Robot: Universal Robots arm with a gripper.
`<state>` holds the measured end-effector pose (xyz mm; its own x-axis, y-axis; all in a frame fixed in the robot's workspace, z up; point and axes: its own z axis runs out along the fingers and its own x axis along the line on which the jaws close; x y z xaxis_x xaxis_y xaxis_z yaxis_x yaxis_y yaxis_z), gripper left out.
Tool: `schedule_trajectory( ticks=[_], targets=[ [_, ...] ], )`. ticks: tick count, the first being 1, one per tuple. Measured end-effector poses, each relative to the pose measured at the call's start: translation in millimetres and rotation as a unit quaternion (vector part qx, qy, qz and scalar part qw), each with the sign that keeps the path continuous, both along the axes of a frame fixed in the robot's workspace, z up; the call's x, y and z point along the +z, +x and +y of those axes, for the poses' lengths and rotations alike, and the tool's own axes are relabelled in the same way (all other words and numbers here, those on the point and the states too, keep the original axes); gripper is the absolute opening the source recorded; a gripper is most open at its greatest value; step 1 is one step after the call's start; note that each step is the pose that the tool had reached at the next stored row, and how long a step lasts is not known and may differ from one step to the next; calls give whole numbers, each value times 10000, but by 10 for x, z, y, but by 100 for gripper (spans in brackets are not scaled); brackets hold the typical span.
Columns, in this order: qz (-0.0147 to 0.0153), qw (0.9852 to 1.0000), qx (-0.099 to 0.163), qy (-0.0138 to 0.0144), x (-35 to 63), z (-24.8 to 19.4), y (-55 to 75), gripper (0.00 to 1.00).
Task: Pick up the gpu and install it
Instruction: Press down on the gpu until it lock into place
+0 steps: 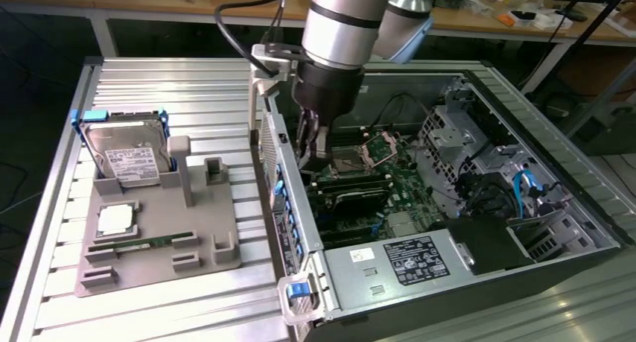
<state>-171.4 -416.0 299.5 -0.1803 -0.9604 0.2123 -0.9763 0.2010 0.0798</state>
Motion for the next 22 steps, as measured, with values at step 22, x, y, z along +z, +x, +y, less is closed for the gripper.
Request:
schedule_trajectory(
  ticks=[22],
  targets=[
    [136,9999,1,17,-45,-28,322,11]
  ],
)
